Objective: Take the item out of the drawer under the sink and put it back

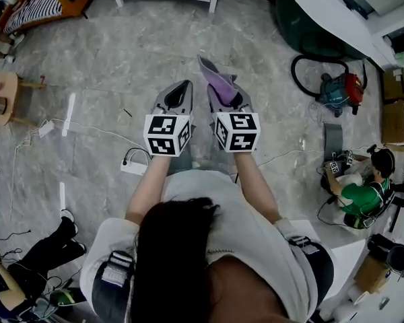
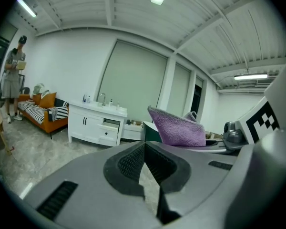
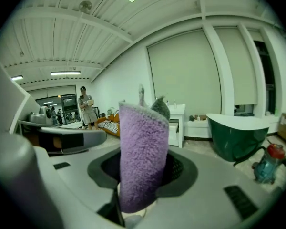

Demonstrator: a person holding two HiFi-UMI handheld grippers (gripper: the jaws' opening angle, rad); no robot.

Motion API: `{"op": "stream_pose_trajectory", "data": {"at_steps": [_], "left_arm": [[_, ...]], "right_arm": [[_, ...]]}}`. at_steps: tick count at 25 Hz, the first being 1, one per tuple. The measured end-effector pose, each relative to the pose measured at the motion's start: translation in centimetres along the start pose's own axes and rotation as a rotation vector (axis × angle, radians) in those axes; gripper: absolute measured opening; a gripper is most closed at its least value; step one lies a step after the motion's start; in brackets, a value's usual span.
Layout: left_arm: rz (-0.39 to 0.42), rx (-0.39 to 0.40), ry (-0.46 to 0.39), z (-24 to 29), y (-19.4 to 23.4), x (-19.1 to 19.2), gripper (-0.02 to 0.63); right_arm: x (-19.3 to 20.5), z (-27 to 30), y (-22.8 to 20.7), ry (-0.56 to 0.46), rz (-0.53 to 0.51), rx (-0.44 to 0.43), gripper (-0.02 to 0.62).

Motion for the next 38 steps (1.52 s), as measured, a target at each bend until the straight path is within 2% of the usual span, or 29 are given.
{"op": "stream_pose_trajectory", "data": {"at_steps": [11,16,20,25,31,38], "left_arm": [[0.001,0.010,-0.001,7.4,4.4,-5.4,0.003],[-0.001,0.022,0.020,13.6,11.5,-9.8,0.003],[0.023,0.048,0.024,17.1,13.8,-12.3,0.003],[0.013,0.041,0.033,20.0,17.4,-14.0,0.003],[0.002,0.063,0.045,23.3,19.9,-15.7,0.003],[-0.005,0.080,0.046,25.2,21.3,-16.8,0.003]], "right_arm": [[-4.0,7.8,-3.7,-0.003,0.005,0.044,0.176],[-7.0,17.4,-3.7,0.033,0.015,0.047,0.176],[-8.5,22.1,-4.2,0.037,0.015,0.039,0.178],[-9.6,27.0,-4.0,0.051,0.030,0.022,0.178],[-10.8,30.8,-4.6,0.070,0.047,0.041,0.178],[-11.4,32.4,-5.3,0.069,0.062,0.058,0.178]]}}
Point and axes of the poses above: the fingertips, and each gripper's own axes: z forward along the fingers, y to its left, x out of its underside, the point moved 7 cm from there along -z, backward along the fingers, and after that the axes turned 9 degrees about -z, right-handed, at the moved point
